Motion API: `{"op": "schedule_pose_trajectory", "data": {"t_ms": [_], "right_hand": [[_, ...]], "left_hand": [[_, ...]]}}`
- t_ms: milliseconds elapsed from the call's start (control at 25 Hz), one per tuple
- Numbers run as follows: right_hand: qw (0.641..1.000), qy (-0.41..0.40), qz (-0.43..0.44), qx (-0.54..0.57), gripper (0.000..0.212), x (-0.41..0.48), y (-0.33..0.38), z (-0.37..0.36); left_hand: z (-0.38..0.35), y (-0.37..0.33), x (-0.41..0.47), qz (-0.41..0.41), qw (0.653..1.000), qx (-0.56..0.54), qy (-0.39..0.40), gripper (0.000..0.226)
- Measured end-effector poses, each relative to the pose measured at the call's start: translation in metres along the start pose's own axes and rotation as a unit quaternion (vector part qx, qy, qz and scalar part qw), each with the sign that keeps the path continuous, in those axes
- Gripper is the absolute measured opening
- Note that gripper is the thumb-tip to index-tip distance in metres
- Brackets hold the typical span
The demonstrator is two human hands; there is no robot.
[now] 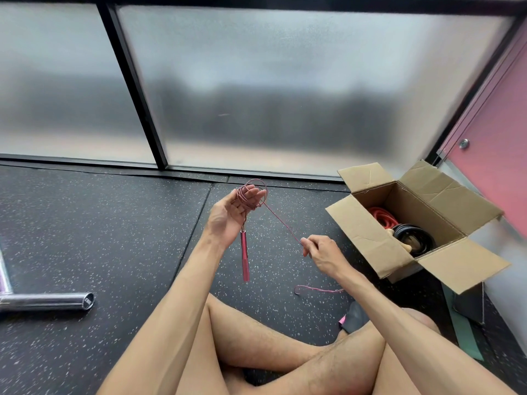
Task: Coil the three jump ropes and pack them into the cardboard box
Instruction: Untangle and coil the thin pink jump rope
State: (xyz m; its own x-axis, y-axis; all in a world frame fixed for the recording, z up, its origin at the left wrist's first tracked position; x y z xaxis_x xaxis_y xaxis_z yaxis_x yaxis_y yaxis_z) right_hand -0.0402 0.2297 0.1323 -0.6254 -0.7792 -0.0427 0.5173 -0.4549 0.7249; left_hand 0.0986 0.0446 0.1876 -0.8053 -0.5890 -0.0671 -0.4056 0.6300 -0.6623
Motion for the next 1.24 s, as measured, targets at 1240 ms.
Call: {"op": "schedule_pose_trajectory", "data": {"t_ms": [1240], "right_hand": [[0.965, -0.03, 0.042, 0.257, 0.018, 0.01, 0.071, 0.016]], "left_hand": [[-0.054, 0.009, -0.007, 0.027, 0.995, 0.086, 0.048, 0.039]]}}
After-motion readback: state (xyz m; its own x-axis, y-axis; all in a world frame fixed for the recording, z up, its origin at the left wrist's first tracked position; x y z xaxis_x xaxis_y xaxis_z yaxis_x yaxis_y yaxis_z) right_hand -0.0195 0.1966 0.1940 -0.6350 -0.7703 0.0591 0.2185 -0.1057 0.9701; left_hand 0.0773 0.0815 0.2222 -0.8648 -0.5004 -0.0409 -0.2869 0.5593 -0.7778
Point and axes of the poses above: each hand's wrist, its own x-axis towards the middle knuckle, its own z-axis out of the back of the hand, y = z × x, the point moved 8 cm from there along x, towards the middle knuckle
